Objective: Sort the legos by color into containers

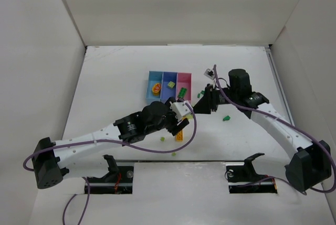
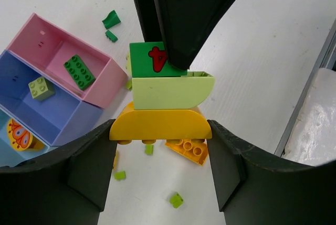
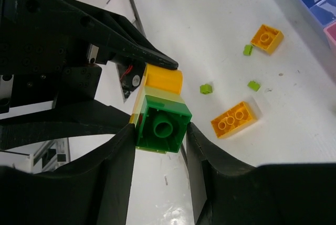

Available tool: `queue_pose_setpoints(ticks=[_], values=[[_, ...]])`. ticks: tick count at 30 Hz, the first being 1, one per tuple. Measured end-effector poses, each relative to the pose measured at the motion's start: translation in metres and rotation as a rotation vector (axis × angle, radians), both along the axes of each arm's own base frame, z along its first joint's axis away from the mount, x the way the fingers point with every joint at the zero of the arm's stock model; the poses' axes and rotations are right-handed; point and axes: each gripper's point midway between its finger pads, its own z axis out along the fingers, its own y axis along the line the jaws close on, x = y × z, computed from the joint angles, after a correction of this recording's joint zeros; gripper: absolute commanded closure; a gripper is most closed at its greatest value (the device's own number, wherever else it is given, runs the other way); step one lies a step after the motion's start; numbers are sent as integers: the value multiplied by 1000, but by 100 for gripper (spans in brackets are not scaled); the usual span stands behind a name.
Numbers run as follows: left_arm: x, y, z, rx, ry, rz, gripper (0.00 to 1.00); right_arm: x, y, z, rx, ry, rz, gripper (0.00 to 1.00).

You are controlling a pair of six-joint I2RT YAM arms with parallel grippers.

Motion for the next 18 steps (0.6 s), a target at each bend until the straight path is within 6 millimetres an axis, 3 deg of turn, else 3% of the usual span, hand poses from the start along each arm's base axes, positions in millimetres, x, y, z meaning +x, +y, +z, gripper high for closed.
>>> queue_pose_setpoints(ticks=[5, 12, 18], values=[[2, -5, 6, -46, -8, 10, 53, 8, -13, 6, 29, 8, -16, 100], [-3, 11, -16, -16, 42, 49, 53, 49, -53, 11, 29, -41, -178, 100], [8, 22, -8, -58, 54, 181, 53, 67, -58, 16, 13, -74, -217, 100]])
